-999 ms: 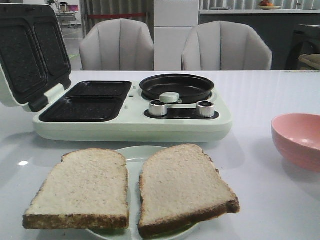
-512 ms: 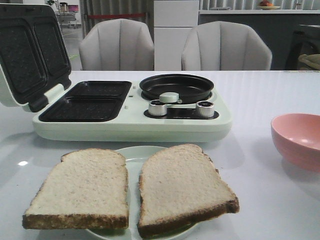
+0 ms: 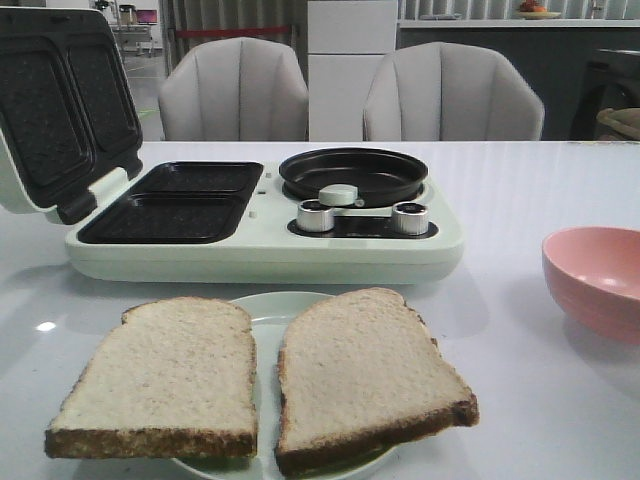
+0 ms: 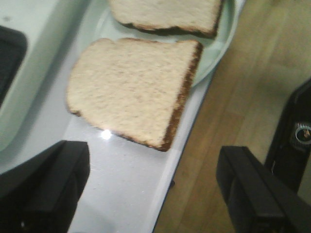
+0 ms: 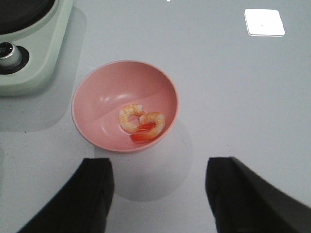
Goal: Make breakfast with bread and shrimp
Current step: 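Grasp the bread slice nearest the left gripper on the plate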
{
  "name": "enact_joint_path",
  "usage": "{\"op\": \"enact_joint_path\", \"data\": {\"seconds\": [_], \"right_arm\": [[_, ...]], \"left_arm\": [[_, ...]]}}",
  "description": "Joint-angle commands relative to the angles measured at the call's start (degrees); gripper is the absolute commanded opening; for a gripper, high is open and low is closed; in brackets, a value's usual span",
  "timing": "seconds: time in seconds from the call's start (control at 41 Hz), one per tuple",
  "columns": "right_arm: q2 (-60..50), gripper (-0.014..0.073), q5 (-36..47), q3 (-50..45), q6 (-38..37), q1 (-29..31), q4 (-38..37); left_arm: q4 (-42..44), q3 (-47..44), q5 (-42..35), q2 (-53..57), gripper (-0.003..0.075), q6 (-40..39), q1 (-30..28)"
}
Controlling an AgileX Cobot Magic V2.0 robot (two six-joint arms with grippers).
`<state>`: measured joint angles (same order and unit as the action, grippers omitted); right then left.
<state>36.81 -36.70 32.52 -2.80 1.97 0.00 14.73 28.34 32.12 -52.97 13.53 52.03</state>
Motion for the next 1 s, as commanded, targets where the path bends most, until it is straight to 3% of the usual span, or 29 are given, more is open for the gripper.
{"op": "enact_joint_path", "data": {"seconds": [0.0,0.122,0.414,0.585,0.658,0.877,0.975], "right_arm": [[0.47,0.0524,4.01,1.66,0.29,0.26,-0.54],[0.47,0.0524,4.01,1.66,0.29,0.26,-0.54],[0.47,0.0524,4.01,1.66,0.29,0.26,-0.54],[0.47,0.0524,4.01,1.66,0.29,0.26,-0.54],[0.47,0.0524,4.01,1.66,0.29,0.26,-0.54],[0.47,0.0524,4.01,1.66,0.29,0.26,-0.54],[0.47,0.0524,4.01,1.66,0.29,0.26,-0.54]], "left_arm": [[3.21,1.72,-4.64,-5.94,0.0582,-1.43,3.81],[11.58,1.93,-5.38,-13.33,0.0581,-8.94,6.30],[36.90,4.87,-3.45,-25.69,0.0581,-36.01,7.42],[44.45,5.37,-2.12,-29.27,0.0571,-40.23,7.42],[44.55,5.37,-1.45,-30.08,0.0511,-40.23,7.42],[44.42,5.37,-1.31,-30.33,0.0196,-40.23,7.42],[44.30,5.37,-0.49,-30.33,0.0092,-40.23,7.42]]}}
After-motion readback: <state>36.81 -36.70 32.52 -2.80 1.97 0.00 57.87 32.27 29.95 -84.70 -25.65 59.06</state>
